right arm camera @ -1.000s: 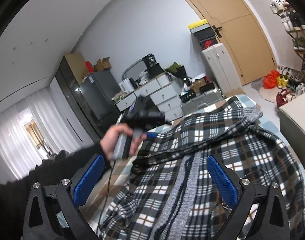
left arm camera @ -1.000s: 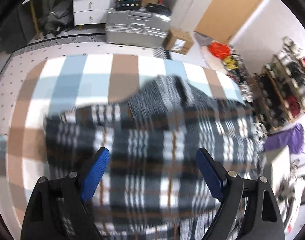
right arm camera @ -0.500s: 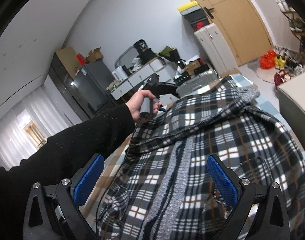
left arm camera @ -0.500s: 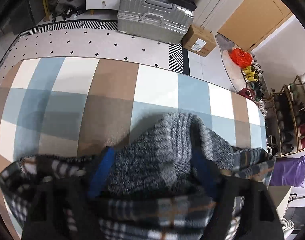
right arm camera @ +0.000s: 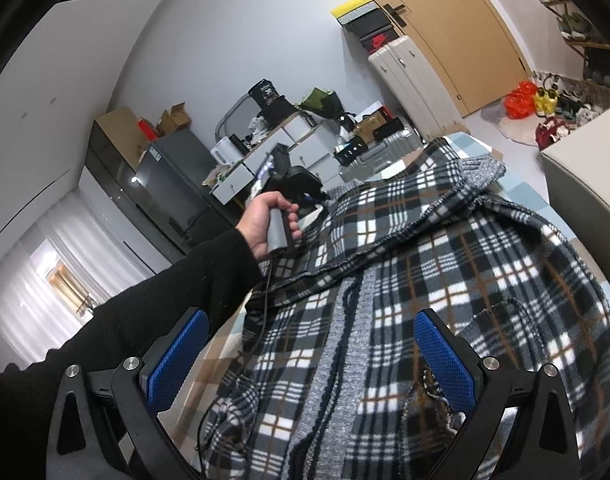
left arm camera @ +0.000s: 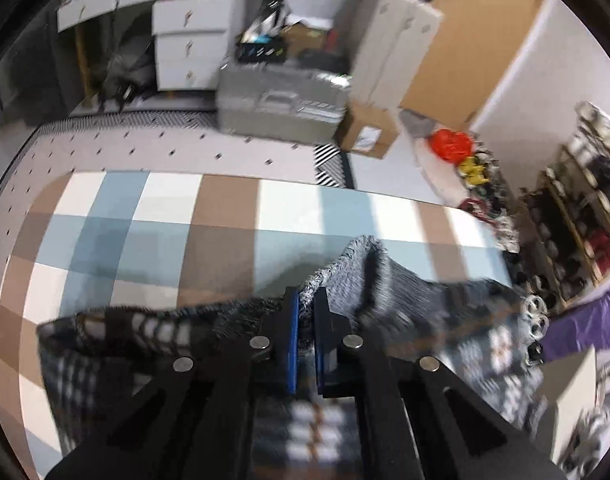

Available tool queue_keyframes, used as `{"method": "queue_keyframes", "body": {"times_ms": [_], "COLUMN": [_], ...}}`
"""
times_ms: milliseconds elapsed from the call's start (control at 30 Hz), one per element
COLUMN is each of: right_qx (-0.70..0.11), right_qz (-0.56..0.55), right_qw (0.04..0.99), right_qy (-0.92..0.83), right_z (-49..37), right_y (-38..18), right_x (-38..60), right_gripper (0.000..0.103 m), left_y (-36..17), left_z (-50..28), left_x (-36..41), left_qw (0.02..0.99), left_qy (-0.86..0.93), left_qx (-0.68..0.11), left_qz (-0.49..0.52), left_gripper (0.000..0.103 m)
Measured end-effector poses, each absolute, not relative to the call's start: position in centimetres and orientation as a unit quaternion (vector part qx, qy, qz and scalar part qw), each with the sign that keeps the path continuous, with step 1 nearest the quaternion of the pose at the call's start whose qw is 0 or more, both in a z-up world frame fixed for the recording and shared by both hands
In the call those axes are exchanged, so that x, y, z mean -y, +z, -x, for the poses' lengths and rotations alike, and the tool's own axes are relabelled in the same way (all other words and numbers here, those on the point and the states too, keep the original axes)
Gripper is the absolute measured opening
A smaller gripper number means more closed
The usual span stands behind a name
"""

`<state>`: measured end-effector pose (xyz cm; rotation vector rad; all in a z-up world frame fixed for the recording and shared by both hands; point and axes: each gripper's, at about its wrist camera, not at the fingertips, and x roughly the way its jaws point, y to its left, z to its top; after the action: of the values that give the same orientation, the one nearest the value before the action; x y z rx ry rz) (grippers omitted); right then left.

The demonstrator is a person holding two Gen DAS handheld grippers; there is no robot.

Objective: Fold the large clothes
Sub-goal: 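Lower the sleeve onto the shirt body with the left gripper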

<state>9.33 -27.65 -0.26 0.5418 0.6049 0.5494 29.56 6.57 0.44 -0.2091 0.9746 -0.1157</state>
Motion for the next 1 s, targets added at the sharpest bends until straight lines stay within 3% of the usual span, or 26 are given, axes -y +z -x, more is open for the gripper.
{"method": "queue_keyframes", "body": {"times_ms": [167, 433, 467, 500, 533, 567, 1000], "right_qx": [-0.277, -0.276, -0.275, -0.274, -0.272, -0.271, -0.315], "right_qz": [-0.239, -0.230, -0.227, -0.225, -0.222, -0.218, -0.224], "right_qw": [0.896, 0.902, 0.903, 0.904, 0.904, 0.904, 0.881], "right_qy": [0.252, 0.238, 0.239, 0.241, 0.244, 0.248, 0.273], "right_z": [-8.8, -8.2, -8.1, -8.0, -7.9, -7.9, -10.1], "right_y": [0.2, 0.3, 0.4, 0.5, 0.6, 0.6, -1.5], "right_x": [27.2, 26.4, 26.2, 26.1, 26.0, 25.8, 25.7], "right_gripper": [0.103, 0.103, 0.103, 0.103, 0.103, 0.103, 0.103], "left_y": [2.8, 3.0, 2.7, 2.2, 1.5, 0.7, -6.4], "left_z": [-25.1, -26.3, -27.2, -27.7, -28.5, -29.7, -37.5], "left_x": [-6.6, -8.6, -8.8, -8.7, -8.7, -8.8, -7.7], "left_qw": [0.907, 0.904, 0.896, 0.888, 0.879, 0.867, 0.824], "left_qy": [-0.091, -0.056, -0.049, -0.040, -0.038, -0.044, 0.007], "left_qx": [-0.403, -0.415, -0.432, -0.447, -0.463, -0.483, -0.552], "left_qz": [0.079, 0.090, 0.091, 0.095, 0.106, 0.118, 0.125], "left_gripper": [0.000, 0.004, 0.009, 0.033, 0.074, 0.084, 0.083]}}
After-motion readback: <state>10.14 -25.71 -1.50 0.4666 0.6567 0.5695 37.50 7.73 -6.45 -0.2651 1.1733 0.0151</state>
